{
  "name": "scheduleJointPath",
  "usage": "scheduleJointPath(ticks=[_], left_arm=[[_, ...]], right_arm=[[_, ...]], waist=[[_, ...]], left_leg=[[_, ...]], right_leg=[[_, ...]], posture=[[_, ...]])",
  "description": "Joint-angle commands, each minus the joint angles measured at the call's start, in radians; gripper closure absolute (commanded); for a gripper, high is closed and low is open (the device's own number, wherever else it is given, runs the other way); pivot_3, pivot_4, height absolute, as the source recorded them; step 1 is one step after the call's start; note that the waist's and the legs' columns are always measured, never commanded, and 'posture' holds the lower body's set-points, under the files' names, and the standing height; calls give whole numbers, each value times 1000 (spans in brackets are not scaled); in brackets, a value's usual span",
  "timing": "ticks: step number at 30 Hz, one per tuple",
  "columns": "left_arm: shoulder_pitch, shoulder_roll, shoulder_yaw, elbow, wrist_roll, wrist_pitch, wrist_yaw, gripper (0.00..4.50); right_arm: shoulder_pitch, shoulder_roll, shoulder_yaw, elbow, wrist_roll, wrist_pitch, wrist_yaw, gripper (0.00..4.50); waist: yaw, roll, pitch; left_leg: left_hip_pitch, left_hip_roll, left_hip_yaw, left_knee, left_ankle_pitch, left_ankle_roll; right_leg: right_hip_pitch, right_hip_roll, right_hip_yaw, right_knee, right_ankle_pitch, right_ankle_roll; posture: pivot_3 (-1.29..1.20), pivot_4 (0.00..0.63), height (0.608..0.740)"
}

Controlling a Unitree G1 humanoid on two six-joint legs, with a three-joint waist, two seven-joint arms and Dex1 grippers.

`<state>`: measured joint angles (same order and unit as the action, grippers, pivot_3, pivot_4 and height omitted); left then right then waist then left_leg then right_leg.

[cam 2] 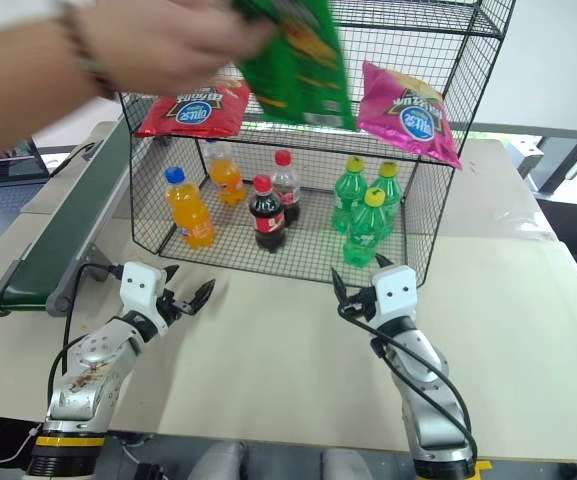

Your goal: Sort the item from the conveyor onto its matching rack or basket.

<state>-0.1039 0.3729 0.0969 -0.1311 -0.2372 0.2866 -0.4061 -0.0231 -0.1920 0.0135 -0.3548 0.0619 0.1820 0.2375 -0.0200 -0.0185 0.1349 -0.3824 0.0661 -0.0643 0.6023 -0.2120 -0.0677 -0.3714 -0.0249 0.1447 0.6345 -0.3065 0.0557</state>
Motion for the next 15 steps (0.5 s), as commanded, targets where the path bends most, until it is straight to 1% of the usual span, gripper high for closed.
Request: scheduleJointPath(ticks=[1, 8, 15], left_arm=[[0, 1, 31, -43, -50, 31, -19, 122], [3, 6, 72, -75, -83, 55, -16, 122], [2, 8, 68, -76, -80, 51, -22, 122]], right_arm=[[-18, 3, -2, -20, 10, -18, 2, 0], [-20, 9, 10, -11, 9, -22, 7, 0], [-29, 10, 14, -8, 10, -21, 11, 0]], waist=[[0, 0, 0], [-2, 0, 0], [-2, 0, 0]], left_leg=[[0, 0, 0, 0, 0, 0], [0, 0, 0, 3, -1, 1], [0, 0, 0, 4, -1, 1]], right_leg=[[0, 0, 0, 0, 0, 0], [0, 0, 0, 4, 0, 0], [0, 0, 0, 6, 0, 0]], posture=[[0, 150, 740], [0, 150, 740], [0, 150, 740]])
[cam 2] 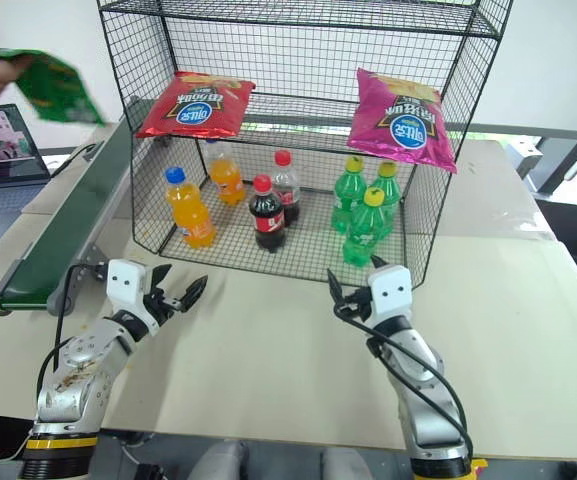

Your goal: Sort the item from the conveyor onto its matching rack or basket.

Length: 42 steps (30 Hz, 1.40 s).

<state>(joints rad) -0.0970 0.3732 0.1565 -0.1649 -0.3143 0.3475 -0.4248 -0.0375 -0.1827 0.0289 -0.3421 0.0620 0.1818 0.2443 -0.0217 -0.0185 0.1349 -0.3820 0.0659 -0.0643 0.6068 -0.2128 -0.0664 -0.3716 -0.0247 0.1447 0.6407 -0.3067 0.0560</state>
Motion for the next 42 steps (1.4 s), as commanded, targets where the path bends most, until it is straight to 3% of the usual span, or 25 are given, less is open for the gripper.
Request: scheduleJointPath(ticks=[1, 15, 24, 32, 37, 42], left_arm=[[-3, 9, 6, -43, -3, -12, -6, 122], [-4, 14, 30, -37, -27, 4, -18, 122], [78, 57, 129, -215, -204, 166, -51, 122], [160, 86, 517, -305, -753, 449, 127, 122], [230, 39, 743, -248, -1112, 411, 352, 122], [344, 11, 842, -204, -1411, 345, 489, 122]], right_arm=[[-13, -1, -2, -21, 10, -20, 5, 0], [-12, -13, -11, -37, 15, -11, 21, 0], [-55, -85, 0, -90, 101, 35, 158, 0], [-173, -210, 1, -132, 311, 100, 405, 0], [-286, -225, 34, -128, 433, 104, 554, 0], [-375, -230, 60, -96, 505, 125, 655, 0]], waist=[[0, 0, 0], [-1, 0, 0], [-16, 0, 0], [-28, 0, 0], [-25, -1, 1], [-19, -1, 0]], left_leg=[[0, 0, 0, 0, 0, 0], [0, 0, 0, 0, 0, 0], [0, 0, 0, 0, 0, 0], [0, 1, -1, 0, -1, 2], [1, 1, -1, 1, -1, 2], [1, 1, -2, 0, -2, 2]], right_leg=[[0, 0, 0, 0, 0, 0], [0, 0, 0, 0, 0, 0], [0, 0, 0, 0, 0, 0], [0, 0, 0, 0, -1, 0], [1, 0, 0, 0, -1, 0], [1, 0, -1, 0, -1, 0]], posture=[[0, 150, 740], [0, 150, 740], [0, 150, 740], [0, 150, 740], [0, 150, 740], [0, 150, 740]])
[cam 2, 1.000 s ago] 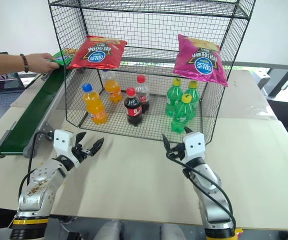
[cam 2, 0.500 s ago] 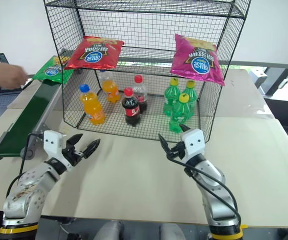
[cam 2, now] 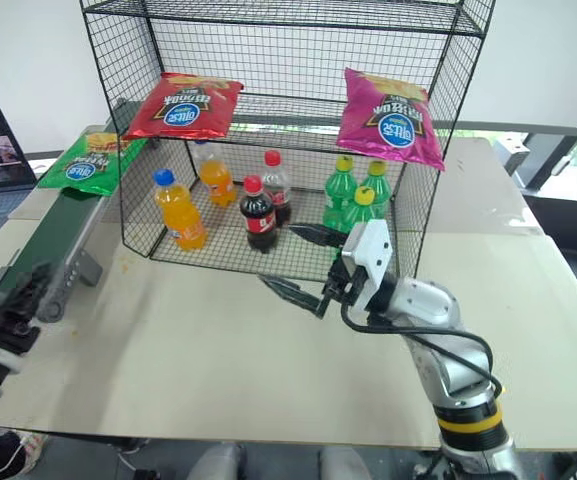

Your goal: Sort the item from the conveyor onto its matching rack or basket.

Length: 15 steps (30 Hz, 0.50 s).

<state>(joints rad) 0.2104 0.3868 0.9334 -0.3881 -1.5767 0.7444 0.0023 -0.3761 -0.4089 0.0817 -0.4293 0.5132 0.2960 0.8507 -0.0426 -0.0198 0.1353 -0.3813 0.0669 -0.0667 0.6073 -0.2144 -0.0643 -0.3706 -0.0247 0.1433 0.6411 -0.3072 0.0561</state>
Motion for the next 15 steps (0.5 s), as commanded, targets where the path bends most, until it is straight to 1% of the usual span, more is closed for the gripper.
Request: scheduleJointPath(ticks=[1, 3, 6, 10, 15], left_arm=[[56, -3, 77, 37, -183, -66, 79, 122], [90, -4, 91, 76, -250, -82, 89, 122], [116, -5, 76, 115, -295, -98, 92, 122], [97, -9, 22, 194, -257, -112, 58, 122], [62, 7, -5, 213, -268, -118, 52, 122]], right_arm=[[-49, -4, 11, -1, 61, 11, 63, 0], [-71, 1, 22, 12, 74, 11, 88, 0], [-91, 7, 35, 26, 87, 10, 114, 0], [-114, 25, 61, 45, 83, -10, 154, 0], [-125, 28, 57, 55, 71, -29, 183, 0]], waist=[[4, 0, 0], [6, 0, 0], [8, 0, 0], [7, 0, 0], [6, -2, -1]], left_leg=[[0, 0, 0, 0, 0, 0], [0, 0, 0, 0, 0, 0], [1, 0, 0, 0, 0, 0], [1, 0, 0, 0, 0, 0], [1, 0, 0, -1, 0, -1]], right_leg=[[0, 0, 0, 0, 0, 0], [0, 0, 0, 0, 0, 0], [0, 0, -1, 0, -1, -1], [0, 0, -1, 0, -1, -2], [0, 0, -1, 0, -1, -2]], posture=[[0, 150, 740], [0, 150, 740], [0, 150, 740], [0, 150, 740], [0, 150, 740]])
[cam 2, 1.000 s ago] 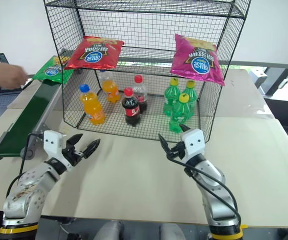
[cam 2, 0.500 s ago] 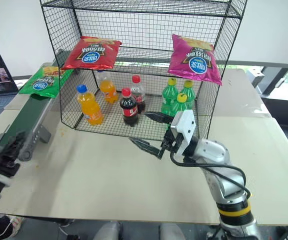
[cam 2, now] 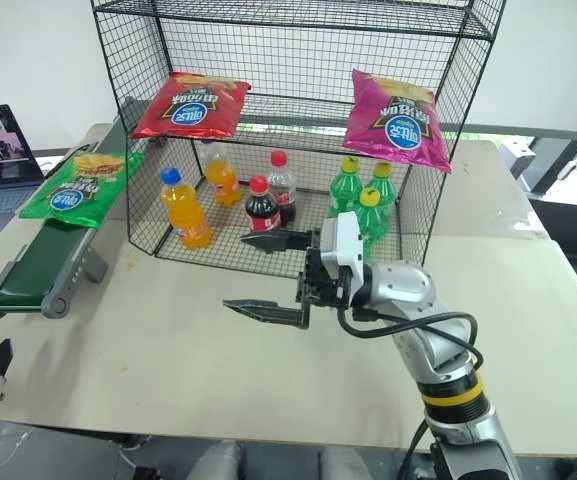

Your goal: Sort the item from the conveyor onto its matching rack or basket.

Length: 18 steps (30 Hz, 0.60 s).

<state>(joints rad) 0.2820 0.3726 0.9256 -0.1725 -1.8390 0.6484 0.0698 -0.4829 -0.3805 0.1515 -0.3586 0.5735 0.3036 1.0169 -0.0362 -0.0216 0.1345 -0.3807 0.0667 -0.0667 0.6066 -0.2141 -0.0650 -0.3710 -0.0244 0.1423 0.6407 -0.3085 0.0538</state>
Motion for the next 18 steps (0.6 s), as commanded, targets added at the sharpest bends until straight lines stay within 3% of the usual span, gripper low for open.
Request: scheduleJointPath(ticks=[1, 18], left_arm=[[-14, 24, 1, 3, -3, -23, -16, 122], [-49, 86, 4, 96, 18, -26, -50, 122]], right_arm=[[-20, 1, -14, -12, 5, -43, 19, 0], [-14, -3, -14, -28, -12, -77, 7, 0]], waist=[[-1, 0, 0], [-4, 0, 0]], left_leg=[[0, 0, 0, 0, 0, 0], [0, 0, 0, -1, 0, 0]], right_leg=[[0, 0, 0, 0, 0, 0], [-1, 0, 0, 0, 0, 0]], posture=[[0, 150, 740], [0, 150, 740]])
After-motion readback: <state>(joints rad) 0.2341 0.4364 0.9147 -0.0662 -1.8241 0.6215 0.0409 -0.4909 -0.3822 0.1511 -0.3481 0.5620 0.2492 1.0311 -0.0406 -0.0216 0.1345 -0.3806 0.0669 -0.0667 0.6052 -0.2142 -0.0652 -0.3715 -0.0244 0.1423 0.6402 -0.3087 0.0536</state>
